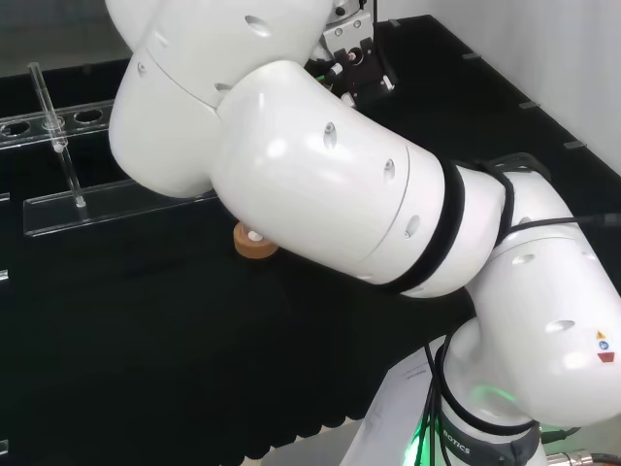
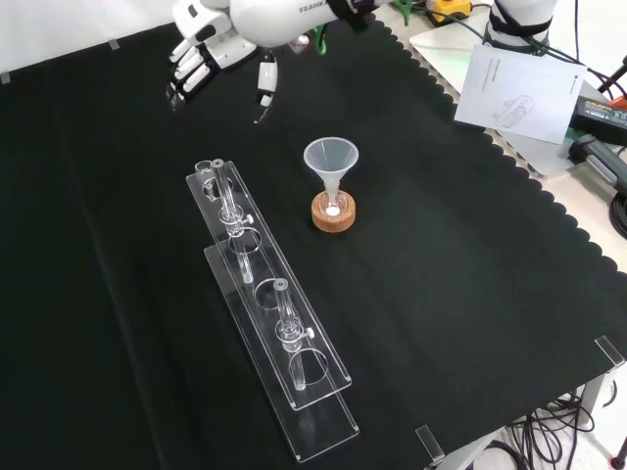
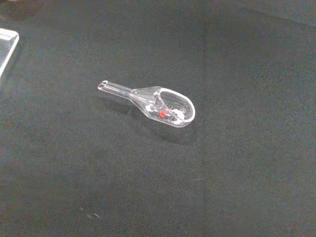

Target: Remove the funnel from the round-bottom flask.

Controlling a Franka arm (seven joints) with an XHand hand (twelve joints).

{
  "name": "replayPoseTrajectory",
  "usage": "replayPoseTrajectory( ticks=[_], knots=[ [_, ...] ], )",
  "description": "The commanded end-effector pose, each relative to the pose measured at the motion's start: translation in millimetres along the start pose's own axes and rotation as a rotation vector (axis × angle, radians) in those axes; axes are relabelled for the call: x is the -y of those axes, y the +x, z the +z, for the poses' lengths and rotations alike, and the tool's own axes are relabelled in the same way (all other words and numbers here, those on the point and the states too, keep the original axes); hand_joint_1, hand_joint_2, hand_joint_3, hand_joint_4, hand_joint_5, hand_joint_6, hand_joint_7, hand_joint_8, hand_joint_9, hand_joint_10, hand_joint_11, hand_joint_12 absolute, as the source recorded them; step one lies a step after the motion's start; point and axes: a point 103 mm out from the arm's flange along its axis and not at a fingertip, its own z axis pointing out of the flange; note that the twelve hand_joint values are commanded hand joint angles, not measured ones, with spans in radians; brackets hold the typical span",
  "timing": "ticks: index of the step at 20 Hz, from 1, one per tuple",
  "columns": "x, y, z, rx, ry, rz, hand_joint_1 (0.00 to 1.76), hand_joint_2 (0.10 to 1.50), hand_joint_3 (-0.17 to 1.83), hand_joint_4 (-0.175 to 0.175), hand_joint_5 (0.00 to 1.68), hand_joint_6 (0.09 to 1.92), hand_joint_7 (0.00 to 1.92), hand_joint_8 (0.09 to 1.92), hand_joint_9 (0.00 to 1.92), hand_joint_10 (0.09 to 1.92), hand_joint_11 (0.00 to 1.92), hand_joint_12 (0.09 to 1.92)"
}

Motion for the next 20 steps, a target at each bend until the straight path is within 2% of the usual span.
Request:
replayPoseTrajectory(
  ticks=[1,8,13,20],
  knots=[
    [36,-5,-16,0.026,-0.003,0.014,0.60,0.68,0.30,-0.014,0.33,0.09,0.17,0.63,0.44,0.63,0.29,1.35],
    [68,17,-32,0.049,-0.016,0.007,0.61,0.68,0.30,-0.015,0.34,0.09,0.19,0.63,0.46,0.63,0.30,1.34],
    [95,31,-43,0.016,-0.018,-0.034,0.60,0.68,0.29,-0.012,0.32,0.09,0.24,0.64,0.50,0.63,0.33,1.35],
    [126,58,-46,0.010,0.012,-0.048,0.56,0.68,0.29,-0.010,0.26,0.09,0.22,0.64,0.51,0.62,0.38,1.36]
  ],
)
